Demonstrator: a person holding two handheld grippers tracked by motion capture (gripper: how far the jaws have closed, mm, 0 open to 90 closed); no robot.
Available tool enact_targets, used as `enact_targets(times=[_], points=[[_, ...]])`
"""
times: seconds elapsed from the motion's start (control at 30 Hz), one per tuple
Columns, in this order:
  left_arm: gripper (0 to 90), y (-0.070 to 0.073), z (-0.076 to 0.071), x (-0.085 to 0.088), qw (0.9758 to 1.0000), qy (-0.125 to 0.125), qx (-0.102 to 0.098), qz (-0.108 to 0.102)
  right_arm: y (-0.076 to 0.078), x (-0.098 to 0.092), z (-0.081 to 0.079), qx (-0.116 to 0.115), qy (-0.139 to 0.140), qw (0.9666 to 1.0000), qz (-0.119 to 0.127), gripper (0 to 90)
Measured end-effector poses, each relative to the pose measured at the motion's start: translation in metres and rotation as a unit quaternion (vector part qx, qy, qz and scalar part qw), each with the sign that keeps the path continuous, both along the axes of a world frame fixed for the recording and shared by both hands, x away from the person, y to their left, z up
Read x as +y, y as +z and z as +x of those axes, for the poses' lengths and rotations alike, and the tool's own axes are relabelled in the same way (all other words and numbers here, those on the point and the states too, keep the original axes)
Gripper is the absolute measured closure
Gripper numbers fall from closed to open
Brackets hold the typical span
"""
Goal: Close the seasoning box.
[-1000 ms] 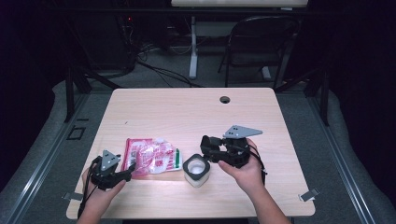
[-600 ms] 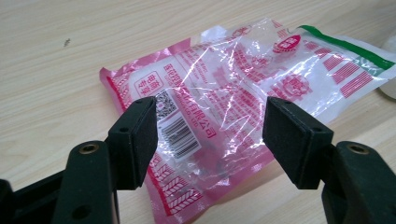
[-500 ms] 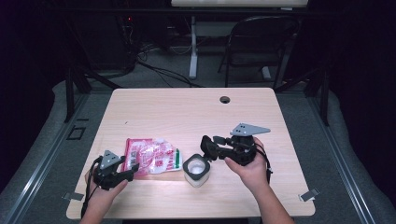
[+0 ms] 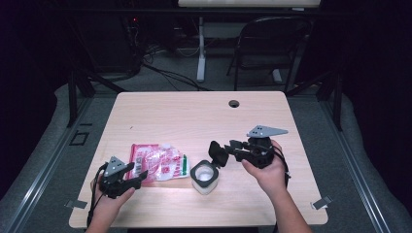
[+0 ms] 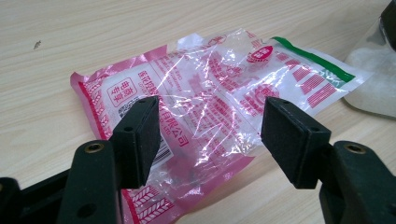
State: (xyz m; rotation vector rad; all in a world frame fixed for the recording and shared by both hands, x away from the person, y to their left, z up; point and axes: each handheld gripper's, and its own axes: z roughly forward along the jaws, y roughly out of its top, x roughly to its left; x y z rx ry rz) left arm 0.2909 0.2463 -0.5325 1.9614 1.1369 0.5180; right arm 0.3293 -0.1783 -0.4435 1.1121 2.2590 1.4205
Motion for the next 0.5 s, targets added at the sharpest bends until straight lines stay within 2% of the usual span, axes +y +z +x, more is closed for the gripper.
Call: enact_targets(times=[0.23, 0.3, 0.5], points=[[37.4, -0.001, 0.000, 0.000, 1.0000, -0.002, 0.002, 0.004, 0.004, -0.014, 0.003, 0.024, -0.010, 0.9997, -0.003, 68.3], [37.6, -0.001, 0.000, 0.000, 1.0000, -0.002, 0.002, 0.004, 0.006, -0.018, 0.004, 0.031, -0.014, 0.9993, -0.016, 68.3], [37.6, -0.001, 0.000, 0.000, 1.0000, -0.001, 0.001, 0.007, 0.006, -0.023, 0.006, 0.047, -0.020, 0.9981, -0.034, 68.2]])
